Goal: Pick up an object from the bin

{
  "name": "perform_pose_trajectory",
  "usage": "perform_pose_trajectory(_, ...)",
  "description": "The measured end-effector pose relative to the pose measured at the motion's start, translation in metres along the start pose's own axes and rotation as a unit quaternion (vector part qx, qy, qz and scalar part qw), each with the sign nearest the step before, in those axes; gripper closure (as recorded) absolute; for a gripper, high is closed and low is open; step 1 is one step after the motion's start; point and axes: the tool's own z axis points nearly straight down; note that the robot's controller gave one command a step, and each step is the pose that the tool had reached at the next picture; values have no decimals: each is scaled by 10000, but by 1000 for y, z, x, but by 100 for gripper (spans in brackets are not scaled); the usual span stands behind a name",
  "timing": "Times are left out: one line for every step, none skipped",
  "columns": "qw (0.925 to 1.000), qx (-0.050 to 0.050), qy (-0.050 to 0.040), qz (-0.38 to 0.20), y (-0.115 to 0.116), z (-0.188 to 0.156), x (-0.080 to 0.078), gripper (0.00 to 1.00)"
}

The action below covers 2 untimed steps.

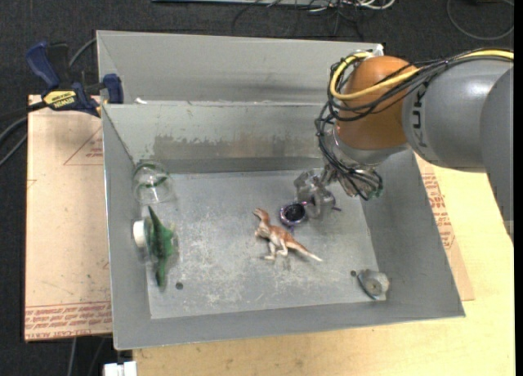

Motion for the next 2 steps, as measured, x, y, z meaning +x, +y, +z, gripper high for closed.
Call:
perform_pose_trajectory(10000,4,-25,-35,6,-68,3,100)
perform_pose_trajectory(10000,3,-23,28,10,-141,-3,100)
